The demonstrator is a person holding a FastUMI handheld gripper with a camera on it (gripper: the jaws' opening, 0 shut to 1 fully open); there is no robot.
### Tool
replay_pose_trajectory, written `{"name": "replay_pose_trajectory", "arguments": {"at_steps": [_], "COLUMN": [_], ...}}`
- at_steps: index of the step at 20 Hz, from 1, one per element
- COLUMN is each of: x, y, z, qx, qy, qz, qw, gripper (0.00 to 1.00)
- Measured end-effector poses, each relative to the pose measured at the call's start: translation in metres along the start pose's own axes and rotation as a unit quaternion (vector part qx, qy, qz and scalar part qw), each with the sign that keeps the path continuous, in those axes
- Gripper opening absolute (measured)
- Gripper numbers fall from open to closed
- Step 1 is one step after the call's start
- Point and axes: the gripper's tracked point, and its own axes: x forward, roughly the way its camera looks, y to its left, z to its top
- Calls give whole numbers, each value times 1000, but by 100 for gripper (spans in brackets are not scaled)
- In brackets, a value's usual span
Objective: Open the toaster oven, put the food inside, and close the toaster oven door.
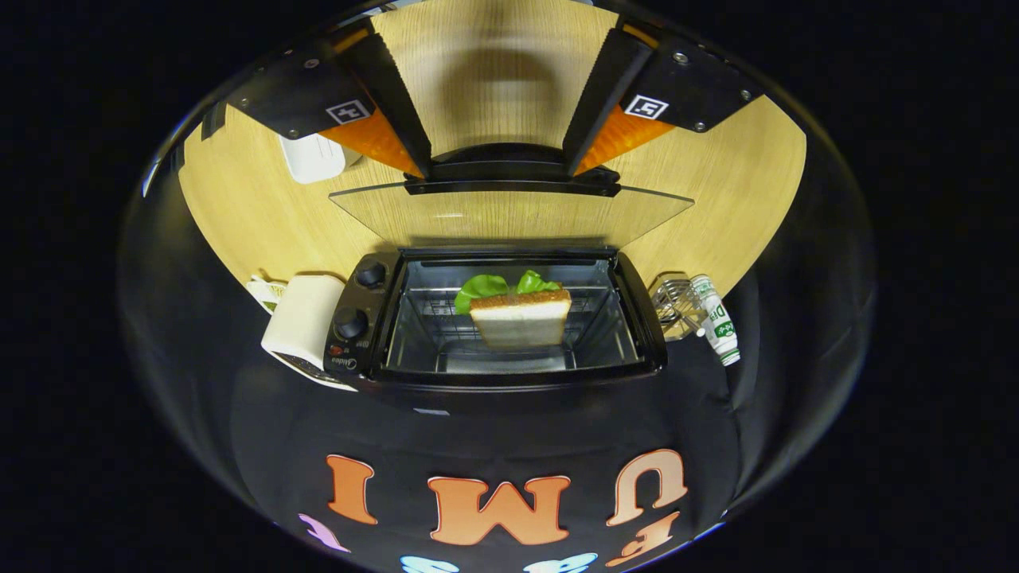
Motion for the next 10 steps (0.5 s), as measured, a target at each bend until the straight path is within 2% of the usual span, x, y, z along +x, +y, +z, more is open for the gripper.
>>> {"name": "replay_pose_trajectory", "arguments": {"at_steps": [10], "x": [-3], "y": [2], "z": [65], "qx": [19], "qy": [-43], "qz": [10], "qw": [999], "gripper": [100]}}
